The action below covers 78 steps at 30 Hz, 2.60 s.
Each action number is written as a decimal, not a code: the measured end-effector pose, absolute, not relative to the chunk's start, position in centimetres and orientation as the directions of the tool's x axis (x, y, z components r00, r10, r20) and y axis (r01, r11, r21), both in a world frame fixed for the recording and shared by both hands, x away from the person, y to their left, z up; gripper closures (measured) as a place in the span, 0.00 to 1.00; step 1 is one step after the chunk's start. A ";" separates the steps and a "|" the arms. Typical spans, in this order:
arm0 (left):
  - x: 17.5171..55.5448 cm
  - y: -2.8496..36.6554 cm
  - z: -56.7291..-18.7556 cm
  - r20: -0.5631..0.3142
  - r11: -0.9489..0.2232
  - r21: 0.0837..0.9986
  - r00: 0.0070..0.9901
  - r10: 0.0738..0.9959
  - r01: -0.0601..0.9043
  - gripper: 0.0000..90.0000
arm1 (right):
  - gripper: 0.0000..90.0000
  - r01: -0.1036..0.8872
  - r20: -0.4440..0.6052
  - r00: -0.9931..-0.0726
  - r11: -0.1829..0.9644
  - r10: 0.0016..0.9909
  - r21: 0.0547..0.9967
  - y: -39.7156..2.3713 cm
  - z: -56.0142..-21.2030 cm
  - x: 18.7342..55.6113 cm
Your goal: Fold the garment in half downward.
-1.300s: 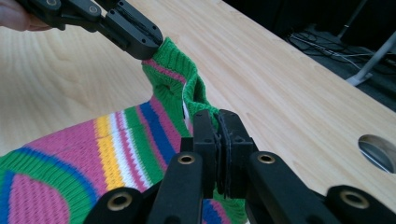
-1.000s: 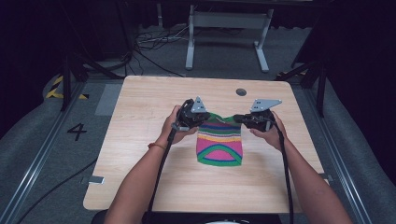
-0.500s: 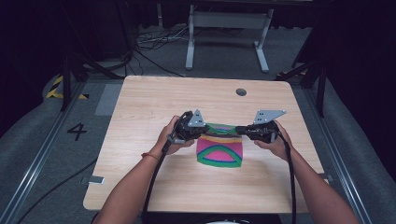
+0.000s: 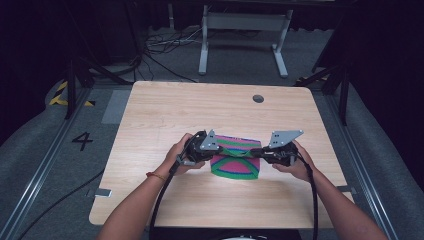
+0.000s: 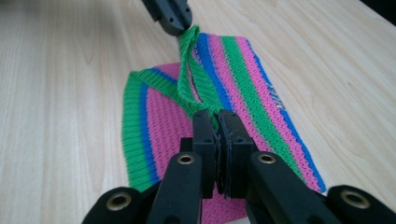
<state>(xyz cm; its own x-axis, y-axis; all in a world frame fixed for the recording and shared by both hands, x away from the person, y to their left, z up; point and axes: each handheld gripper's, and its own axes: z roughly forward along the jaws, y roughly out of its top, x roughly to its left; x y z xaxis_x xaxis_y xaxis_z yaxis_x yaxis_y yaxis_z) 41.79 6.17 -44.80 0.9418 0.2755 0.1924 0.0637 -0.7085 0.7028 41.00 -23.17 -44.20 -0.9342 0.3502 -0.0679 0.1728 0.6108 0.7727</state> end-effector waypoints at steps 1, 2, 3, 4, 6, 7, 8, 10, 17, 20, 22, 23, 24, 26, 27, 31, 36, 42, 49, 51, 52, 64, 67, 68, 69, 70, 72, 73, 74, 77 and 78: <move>41.6 6.2 -44.8 0.192 -0.713 0.698 0.944 0.268 0.060 0.96 | 0.96 0.167 -0.070 -0.937 0.616 0.341 0.770 -23.1 -44.3 40.8; 41.4 6.2 -44.8 0.190 -0.715 0.697 0.946 0.264 0.060 0.96 | 0.96 0.166 -0.067 -0.940 0.622 0.334 0.765 -23.1 -44.3 40.5; 41.2 6.2 -44.9 0.189 -0.719 0.693 0.949 0.254 0.055 0.96 | 0.96 0.162 -0.069 -0.942 0.627 0.328 0.762 -23.1 -44.4 40.3; 41.1 6.1 -44.9 0.193 -0.723 0.689 0.949 0.248 0.049 0.96 | 0.96 0.163 -0.066 -0.944 0.632 0.323 0.758 -23.0 -44.5 40.1; 40.4 5.9 -45.2 0.202 -0.743 0.669 0.955 0.218 0.028 0.96 | 0.96 0.157 -0.068 -0.948 0.643 0.310 0.750 -23.0 -44.7 39.6; 40.4 5.9 -45.2 0.202 -0.743 0.669 0.955 0.218 0.028 0.96 | 0.96 0.156 -0.069 -0.949 0.649 0.307 0.745 -23.0 -44.8 39.4; 40.1 5.8 -45.5 0.201 -0.752 0.659 0.960 0.197 0.016 0.96 | 0.96 0.160 -0.063 -0.950 0.651 0.305 0.742 -23.1 -44.9 39.3; 39.9 5.7 -45.7 0.207 -0.759 0.651 0.960 0.189 0.009 0.96 | 0.96 0.154 -0.068 -0.953 0.663 0.296 0.733 -23.1 -45.2 39.0; 39.2 5.5 -47.2 0.191 -0.791 0.612 0.972 0.136 -0.010 0.96 | 0.96 0.153 -0.057 -0.962 0.705 0.266 0.693 -22.5 -46.8 38.0; 39.0 5.4 -47.6 0.184 -0.800 0.600 0.976 0.114 -0.020 0.95 | 0.96 0.158 -0.045 -0.966 0.718 0.256 0.678 -22.4 -47.5 37.9; 39.0 5.4 -47.9 0.179 -0.806 0.592 0.978 0.108 -0.019 0.94 | 0.95 0.159 -0.045 -0.967 0.731 0.251 0.663 -22.4 -47.9 37.6; 39.0 5.5 -48.0 0.177 -0.810 0.587 0.978 0.114 -0.012 0.94 | 0.95 0.157 -0.044 -0.968 0.734 0.248 0.661 -22.3 -48.0 37.6; 39.0 5.6 -48.2 0.167 -0.814 0.581 0.980 0.106 -0.011 0.93 | 0.95 0.158 -0.046 -0.967 0.734 0.249 0.661 -22.4 -48.1 37.5; 39.0 5.6 -48.5 0.167 -0.828 0.561 0.981 0.100 -0.011 0.90 | 0.95 0.164 -0.043 -0.966 0.733 0.255 0.661 -22.4 -48.2 37.4; 39.0 5.8 -48.6 0.163 -0.817 0.577 0.981 0.110 -0.004 0.90 | 0.95 0.160 -0.045 -0.967 0.735 0.252 0.659 -22.4 -48.3 37.4; 39.0 6.2 -48.9 0.127 -0.798 0.602 0.982 0.137 0.033 0.86 | 0.94 0.153 -0.057 -0.967 0.741 0.250 0.654 -22.5 -48.6 37.1; 39.3 6.6 -49.2 0.099 -0.772 0.632 0.982 0.162 0.063 0.91 | 0.94 0.134 -0.081 -0.965 0.735 0.249 0.664 -22.7 -48.8 37.1; 39.7 6.4 -49.5 0.067 -0.746 0.657 0.977 0.201 0.108 0.92 | 0.94 0.145 -0.088 -0.957 0.715 0.278 0.684 -23.2 -49.2 37.9; 39.8 5.9 -49.5 0.093 -0.749 0.656 0.973 0.210 0.099 0.93 | 0.90 0.164 -0.115 -0.931 0.677 0.346 0.717 -23.7 -49.7 38.2; 39.9 6.1 -49.6 0.080 -0.738 0.666 0.973 0.218 0.111 0.93 | 0.89 0.164 -0.114 -0.931 0.677 0.346 0.717 -23.7 -49.7 38.2; 40.0 6.1 -49.6 0.075 -0.736 0.667 0.973 0.218 0.113 0.93 | 0.89 0.164 -0.115 -0.930 0.676 0.348 0.718 -23.7 -49.8 38.2; 40.0 6.1 -49.6 0.046 -0.731 0.666 0.970 0.238 0.148 0.91 | 0.84 0.183 -0.098 -0.929 0.673 0.357 0.716 -23.6 -49.6 38.1; 40.0 5.9 -49.4 0.042 -0.739 0.658 0.973 0.228 0.145 0.88 | 0.83 0.175 -0.109 -0.929 0.682 0.352 0.711 -23.4 -49.3 38.1; 40.0 5.9 -49.4 0.044 -0.741 0.656 0.973 0.226 0.143 0.87 | 0.82 0.174 -0.108 -0.931 0.683 0.350 0.710 -23.4 -49.2 38.1; 39.9 5.8 -49.3 0.046 -0.748 0.649 0.974 0.221 0.139 0.86 | 0.82 0.175 -0.106 -0.931 0.683 0.348 0.709 -23.4 -49.1 38.0; 39.8 5.7 -49.2 0.049 -0.751 0.647 0.975 0.217 0.134 0.85 | 0.81 0.175 -0.105 -0.932 0.681 0.348 0.711 -23.3 -49.0 38.0; 39.8 5.7 -48.9 0.066 -0.763 0.636 0.976 0.207 0.118 0.84 | 0.81 0.175 -0.108 -0.930 0.681 0.351 0.711 -23.3 -48.8 37.9; 39.7 5.8 -48.6 0.069 -0.760 0.639 0.976 0.206 0.115 0.82 | 0.80 0.177 -0.106 -0.930 0.682 0.353 0.709 -23.3 -48.6 37.9; 39.7 5.9 -48.3 0.078 -0.755 0.645 0.974 0.214 0.114 0.81 | 0.80 0.182 -0.105 -0.928 0.680 0.358 0.710 -23.3 -48.5 37.8; 39.7 6.2 -47.9 0.078 -0.759 0.635 0.966 0.246 0.142 0.77 | 0.78 0.181 -0.105 -0.929 0.684 0.355 0.707 -23.4 -47.8 37.6; 39.7 6.3 -47.8 0.085 -0.765 0.628 0.965 0.247 0.140 0.75 | 0.78 0.184 -0.100 -0.931 0.685 0.352 0.705 -23.5 -47.6 37.6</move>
<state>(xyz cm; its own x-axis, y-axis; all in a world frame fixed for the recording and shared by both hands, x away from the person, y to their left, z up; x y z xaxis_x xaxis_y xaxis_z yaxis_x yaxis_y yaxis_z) 39.74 6.25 -47.78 0.9654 0.2467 0.0848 0.1403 -0.7651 0.6285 37.57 -23.53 -47.63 -0.9306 0.3522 -0.0998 0.1837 0.6851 0.7049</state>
